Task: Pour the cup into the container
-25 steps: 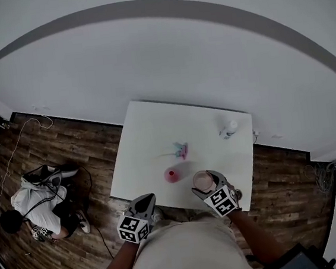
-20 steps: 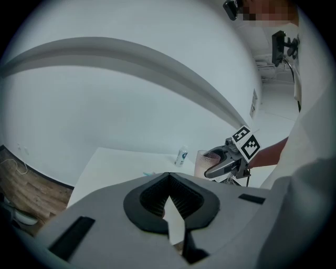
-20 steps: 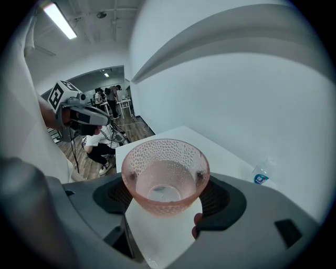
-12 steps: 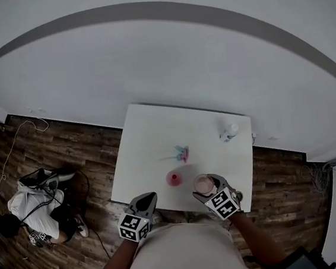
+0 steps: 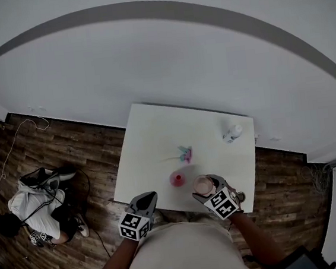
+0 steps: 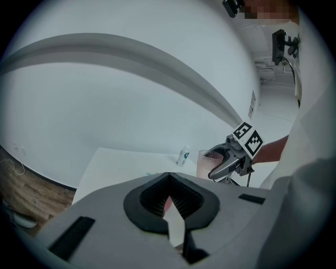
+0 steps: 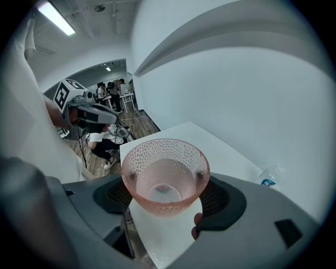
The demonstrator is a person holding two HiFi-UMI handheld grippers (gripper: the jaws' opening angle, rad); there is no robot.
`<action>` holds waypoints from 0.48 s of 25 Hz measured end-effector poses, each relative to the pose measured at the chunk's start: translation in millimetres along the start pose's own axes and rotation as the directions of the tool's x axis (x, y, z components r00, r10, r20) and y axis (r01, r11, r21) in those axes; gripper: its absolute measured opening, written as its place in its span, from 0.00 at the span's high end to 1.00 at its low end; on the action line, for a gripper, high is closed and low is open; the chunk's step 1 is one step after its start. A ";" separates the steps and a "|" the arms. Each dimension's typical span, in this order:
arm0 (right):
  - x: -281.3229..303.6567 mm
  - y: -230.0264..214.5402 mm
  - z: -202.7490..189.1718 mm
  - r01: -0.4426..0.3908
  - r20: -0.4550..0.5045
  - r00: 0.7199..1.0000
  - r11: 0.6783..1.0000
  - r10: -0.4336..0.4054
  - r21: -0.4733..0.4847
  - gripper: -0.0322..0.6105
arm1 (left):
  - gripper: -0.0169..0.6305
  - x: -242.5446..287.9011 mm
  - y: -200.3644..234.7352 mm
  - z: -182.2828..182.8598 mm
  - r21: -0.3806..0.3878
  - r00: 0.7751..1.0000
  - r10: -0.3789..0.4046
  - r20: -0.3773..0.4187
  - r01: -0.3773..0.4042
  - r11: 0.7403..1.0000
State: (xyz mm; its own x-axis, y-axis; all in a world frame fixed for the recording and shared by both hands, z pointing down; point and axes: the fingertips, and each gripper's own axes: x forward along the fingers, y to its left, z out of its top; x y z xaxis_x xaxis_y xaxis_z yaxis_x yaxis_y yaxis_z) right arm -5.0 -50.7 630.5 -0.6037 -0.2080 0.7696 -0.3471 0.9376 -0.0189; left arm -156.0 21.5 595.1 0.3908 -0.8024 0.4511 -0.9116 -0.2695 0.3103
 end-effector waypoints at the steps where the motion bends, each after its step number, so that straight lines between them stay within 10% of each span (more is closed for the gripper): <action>1: 0.8 0.9 0.9 -0.002 -0.003 1.000 1.000 0.002 -0.001 0.36 | 0.96 -0.2 1.2 -0.3 -0.001 1.000 0.000 -0.001 0.000 1.000; 12: 12.3 4.9 4.8 -0.025 -0.081 0.997 0.998 0.021 -0.052 0.36 | 0.96 2.9 13.8 2.8 -0.006 1.000 0.001 0.003 -0.001 1.000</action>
State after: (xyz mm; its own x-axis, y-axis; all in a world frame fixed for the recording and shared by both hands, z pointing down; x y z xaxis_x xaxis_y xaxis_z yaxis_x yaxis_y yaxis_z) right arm -17.6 -50.0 636.9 -0.5509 -0.1649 0.8181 -0.2941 0.9558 -0.0054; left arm -167.8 14.0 598.4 0.3895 -0.8043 0.4488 -0.9112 -0.2657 0.3147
